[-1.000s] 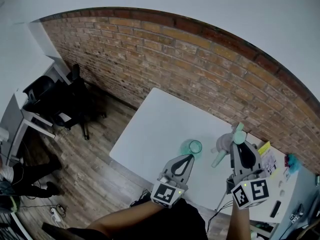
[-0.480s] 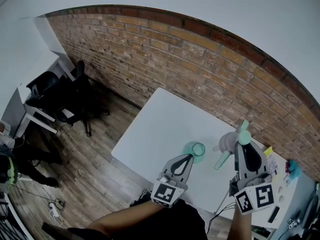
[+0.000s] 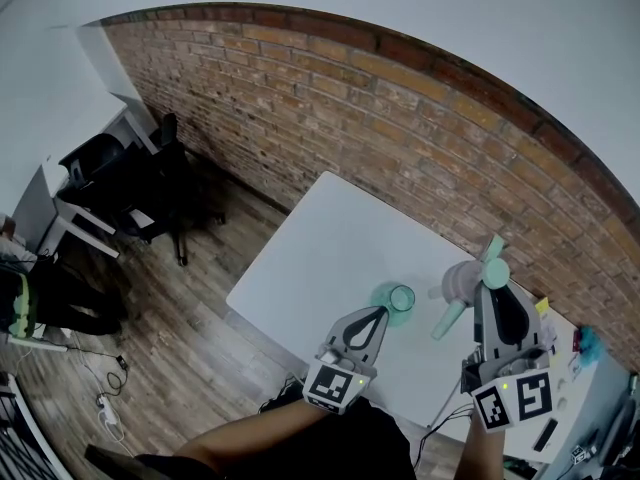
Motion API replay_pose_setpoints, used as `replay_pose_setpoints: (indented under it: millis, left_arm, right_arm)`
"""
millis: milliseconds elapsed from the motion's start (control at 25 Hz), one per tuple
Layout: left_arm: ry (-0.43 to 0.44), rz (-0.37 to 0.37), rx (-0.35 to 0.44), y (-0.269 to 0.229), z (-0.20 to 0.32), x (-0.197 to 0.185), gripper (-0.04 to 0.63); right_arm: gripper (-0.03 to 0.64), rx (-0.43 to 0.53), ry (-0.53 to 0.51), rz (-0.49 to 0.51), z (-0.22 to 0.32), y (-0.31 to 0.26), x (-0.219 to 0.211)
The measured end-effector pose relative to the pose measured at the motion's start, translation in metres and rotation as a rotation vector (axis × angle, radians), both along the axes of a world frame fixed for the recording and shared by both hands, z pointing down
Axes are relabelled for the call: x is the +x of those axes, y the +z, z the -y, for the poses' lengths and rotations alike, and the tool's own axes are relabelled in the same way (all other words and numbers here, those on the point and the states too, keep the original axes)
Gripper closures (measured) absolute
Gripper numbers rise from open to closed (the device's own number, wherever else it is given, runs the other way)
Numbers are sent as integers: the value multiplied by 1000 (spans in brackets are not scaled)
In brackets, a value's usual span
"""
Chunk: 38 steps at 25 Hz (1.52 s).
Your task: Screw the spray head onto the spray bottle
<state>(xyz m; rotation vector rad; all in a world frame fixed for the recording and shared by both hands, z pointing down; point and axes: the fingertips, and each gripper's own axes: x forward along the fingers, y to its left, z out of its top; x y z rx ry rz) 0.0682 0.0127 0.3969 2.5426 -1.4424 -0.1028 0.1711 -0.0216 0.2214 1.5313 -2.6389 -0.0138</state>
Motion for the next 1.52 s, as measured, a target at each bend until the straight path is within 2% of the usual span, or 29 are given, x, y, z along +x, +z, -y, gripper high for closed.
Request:
replay_pose_setpoints:
  millis: [280, 560, 720, 1280, 1520]
  left_arm:
    - [0, 40, 22, 10, 0, -3, 594]
    - [-54, -3, -7, 1, 4, -13, 594]
    - [-41, 42, 24, 7, 3, -16, 594]
    - [-85, 37, -26, 19, 1, -29, 594]
    - [-87, 76, -12, 25, 0, -34, 594]
  right_arm:
    - [551, -13, -25, 15, 4, 11, -6]
    - [551, -65, -61, 40, 12, 41, -14]
    - [551, -97, -73, 62, 16, 61, -17]
    - [551, -187, -40, 10, 29, 152, -13]
    - [551, -237, -65, -17, 30, 203, -22]
